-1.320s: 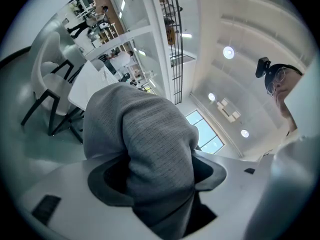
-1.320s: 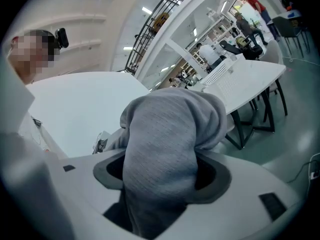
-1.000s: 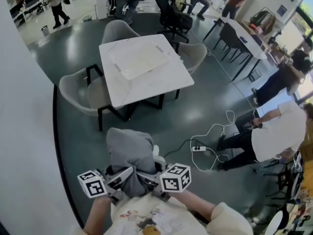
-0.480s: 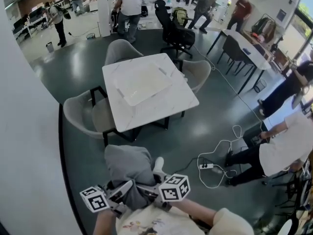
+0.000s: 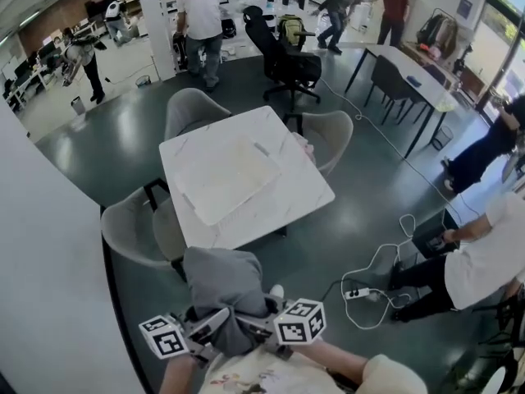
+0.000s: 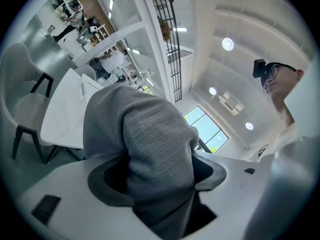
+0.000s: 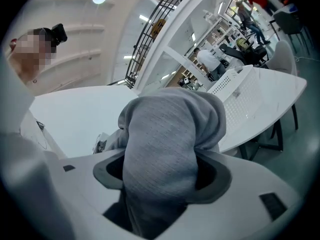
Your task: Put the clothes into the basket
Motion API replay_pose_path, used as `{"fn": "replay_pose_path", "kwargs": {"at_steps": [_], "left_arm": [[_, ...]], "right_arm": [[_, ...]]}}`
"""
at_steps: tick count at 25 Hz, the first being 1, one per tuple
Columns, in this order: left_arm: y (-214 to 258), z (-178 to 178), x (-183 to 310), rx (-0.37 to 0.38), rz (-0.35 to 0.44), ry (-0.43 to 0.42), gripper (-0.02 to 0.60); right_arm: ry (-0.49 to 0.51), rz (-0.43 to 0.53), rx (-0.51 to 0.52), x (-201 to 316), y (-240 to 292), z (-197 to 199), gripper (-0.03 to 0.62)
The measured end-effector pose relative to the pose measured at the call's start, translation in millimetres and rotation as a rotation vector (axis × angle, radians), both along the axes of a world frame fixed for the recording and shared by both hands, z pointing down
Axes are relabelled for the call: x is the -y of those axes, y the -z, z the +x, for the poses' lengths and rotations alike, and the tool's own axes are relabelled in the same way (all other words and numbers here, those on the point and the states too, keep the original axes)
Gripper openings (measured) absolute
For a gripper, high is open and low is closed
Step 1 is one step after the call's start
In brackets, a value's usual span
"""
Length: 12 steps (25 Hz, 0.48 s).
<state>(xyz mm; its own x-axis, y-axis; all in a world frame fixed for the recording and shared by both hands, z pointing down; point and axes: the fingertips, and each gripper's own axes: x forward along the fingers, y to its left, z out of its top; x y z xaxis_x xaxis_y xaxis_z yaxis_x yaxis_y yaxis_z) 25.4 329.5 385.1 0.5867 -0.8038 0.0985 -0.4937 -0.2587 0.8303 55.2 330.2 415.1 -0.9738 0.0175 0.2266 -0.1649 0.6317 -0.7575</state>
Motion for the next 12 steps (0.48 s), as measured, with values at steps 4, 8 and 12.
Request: {"fn": "replay_pose_path", "kwargs": {"at_steps": [4, 8, 12], "left_arm": [[10, 5, 60, 0.014, 0.002, -0.016, 0.324], [13, 8, 113, 0.024, -0.007, -0.004, 0.324], [11, 15, 154, 0.041, -0.017, 0.020, 0.324]], "right_arm": [[-0.021, -0.003, 0.023, 59, 10, 4, 0.296], [-0.013, -0.007, 0.037, 114, 13, 7, 0.296], [0.007, -0.005, 0.045, 155, 13, 16, 0.296]]}}
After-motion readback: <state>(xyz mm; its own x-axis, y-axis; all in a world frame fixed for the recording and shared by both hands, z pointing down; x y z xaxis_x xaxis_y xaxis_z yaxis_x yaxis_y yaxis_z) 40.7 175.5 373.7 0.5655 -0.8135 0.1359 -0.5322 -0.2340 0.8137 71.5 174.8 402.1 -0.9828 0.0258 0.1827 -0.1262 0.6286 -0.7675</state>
